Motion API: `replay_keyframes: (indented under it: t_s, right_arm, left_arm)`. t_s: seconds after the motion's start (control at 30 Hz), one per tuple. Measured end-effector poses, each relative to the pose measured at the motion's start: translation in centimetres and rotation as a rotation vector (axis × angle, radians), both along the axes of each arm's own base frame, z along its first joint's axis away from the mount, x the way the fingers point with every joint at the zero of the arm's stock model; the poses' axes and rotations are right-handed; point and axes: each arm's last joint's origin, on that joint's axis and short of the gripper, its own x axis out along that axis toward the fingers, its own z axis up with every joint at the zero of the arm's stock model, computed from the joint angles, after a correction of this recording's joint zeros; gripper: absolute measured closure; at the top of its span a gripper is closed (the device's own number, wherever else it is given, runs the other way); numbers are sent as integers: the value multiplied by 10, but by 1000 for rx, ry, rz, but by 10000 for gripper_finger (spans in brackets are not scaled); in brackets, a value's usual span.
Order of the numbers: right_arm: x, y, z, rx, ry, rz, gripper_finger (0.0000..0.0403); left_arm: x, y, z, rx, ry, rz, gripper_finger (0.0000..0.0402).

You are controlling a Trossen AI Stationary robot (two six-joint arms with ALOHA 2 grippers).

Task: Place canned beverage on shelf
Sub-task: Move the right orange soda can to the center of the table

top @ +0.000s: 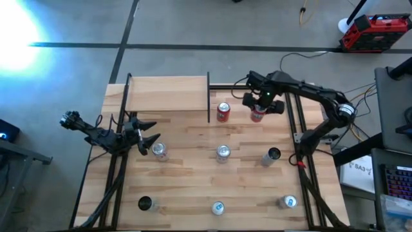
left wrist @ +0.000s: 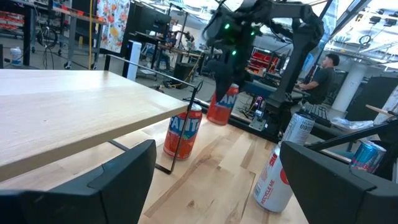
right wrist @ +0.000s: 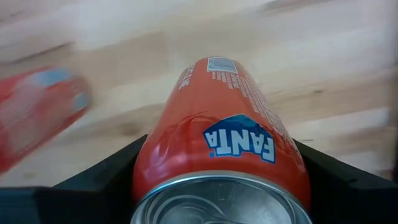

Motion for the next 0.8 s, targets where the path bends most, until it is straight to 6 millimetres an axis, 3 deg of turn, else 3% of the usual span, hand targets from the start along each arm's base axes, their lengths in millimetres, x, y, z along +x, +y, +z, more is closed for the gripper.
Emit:
replay_keyframes:
  t_s: [0.23, 0.8]
  right_arm:
    - [30, 19, 18, -58, -39, 111, 114]
    - [119, 52, 22, -39, -11, 421, 114]
  left_arm:
    - [0, 0, 0, 0, 0, 0, 75]
    - [0, 0, 0, 0, 0, 0, 75]
